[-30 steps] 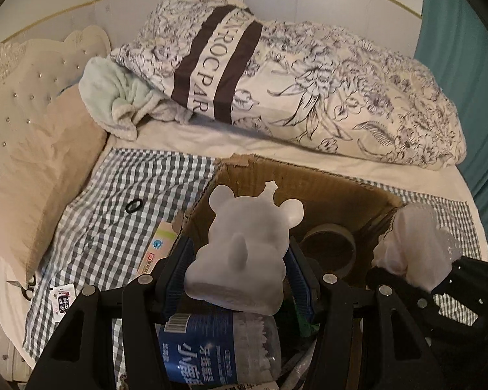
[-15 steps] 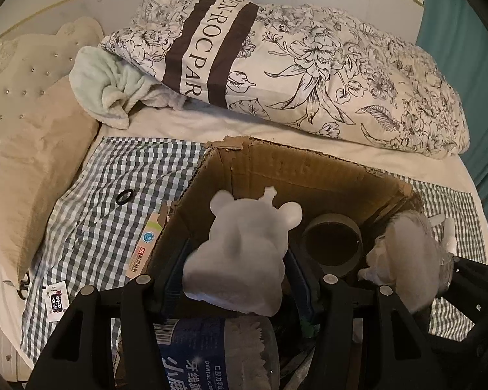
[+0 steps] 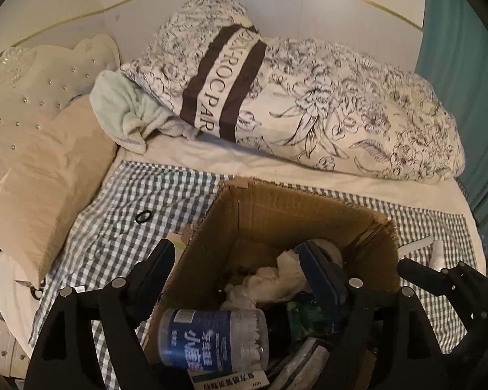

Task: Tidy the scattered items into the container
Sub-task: 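Open left tool dropping plush toy while right tool releases lace cloth into box, then withdraw both open tools from the box toward the white tube and bottle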

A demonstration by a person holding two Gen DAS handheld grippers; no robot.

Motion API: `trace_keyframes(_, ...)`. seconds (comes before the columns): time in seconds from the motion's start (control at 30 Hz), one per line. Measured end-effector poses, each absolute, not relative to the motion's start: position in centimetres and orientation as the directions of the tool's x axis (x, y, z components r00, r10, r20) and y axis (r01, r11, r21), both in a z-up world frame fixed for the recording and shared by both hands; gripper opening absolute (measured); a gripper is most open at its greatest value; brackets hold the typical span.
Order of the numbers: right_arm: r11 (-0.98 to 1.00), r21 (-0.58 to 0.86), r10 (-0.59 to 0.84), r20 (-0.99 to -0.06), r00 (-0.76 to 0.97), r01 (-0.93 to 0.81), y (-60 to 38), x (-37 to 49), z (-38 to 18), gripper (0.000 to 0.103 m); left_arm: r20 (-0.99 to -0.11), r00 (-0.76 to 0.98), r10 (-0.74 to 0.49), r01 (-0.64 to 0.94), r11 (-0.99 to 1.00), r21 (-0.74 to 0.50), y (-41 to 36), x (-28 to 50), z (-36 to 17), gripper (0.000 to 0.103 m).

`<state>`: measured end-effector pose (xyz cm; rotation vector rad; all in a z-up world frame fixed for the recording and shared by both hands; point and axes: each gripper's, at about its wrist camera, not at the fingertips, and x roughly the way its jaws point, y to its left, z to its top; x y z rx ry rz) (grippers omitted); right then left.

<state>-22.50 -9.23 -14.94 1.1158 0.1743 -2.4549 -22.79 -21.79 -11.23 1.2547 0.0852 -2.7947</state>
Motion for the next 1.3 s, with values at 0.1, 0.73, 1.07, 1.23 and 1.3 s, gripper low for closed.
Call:
trace_keyframes(0.1,-0.901,0.062,-0.337,-0.723,-0.604,0.429,-8.6,-21.5,-13.6,0.066,-0.728,-0.684,-0.051,0.098,-0.995,-0.022,-21.6,-21.8,-9.8,0.087)
trace_keyframes(0.73,-0.933,0.032,-0.324,-0.510,-0.797,0.358,-3.0,-12.8,-4.7,0.100,-0.544,-0.833,-0.102,0.148,-0.988,-0.042,-20.3,-12.9,-1.6,0.103)
trace_keyframes(1.07,-0.943,-0.037,-0.283,-0.440,-0.852,0.332,-0.1,-7.6,-2.0,0.103,-0.435,-0.897,-0.083,0.123,-0.990,-0.064,-17.9,-8.1,1.7,0.103)
trace_keyframes(1.23,-0.952,-0.059,-0.249,-0.425,-0.870,0.301,2.4,-5.4,-1.7,0.103,-0.421,-0.905,-0.059,0.100,-0.992,-0.076,-15.9,-6.6,2.2,0.103)
trace_keyframes(1.3,-0.956,-0.058,-0.236,-0.424,-0.874,0.286,3.4,-4.9,-1.5,0.103,-0.420,-0.906,-0.046,0.086,-0.993,-0.078,-14.9,-6.2,2.4,0.103)
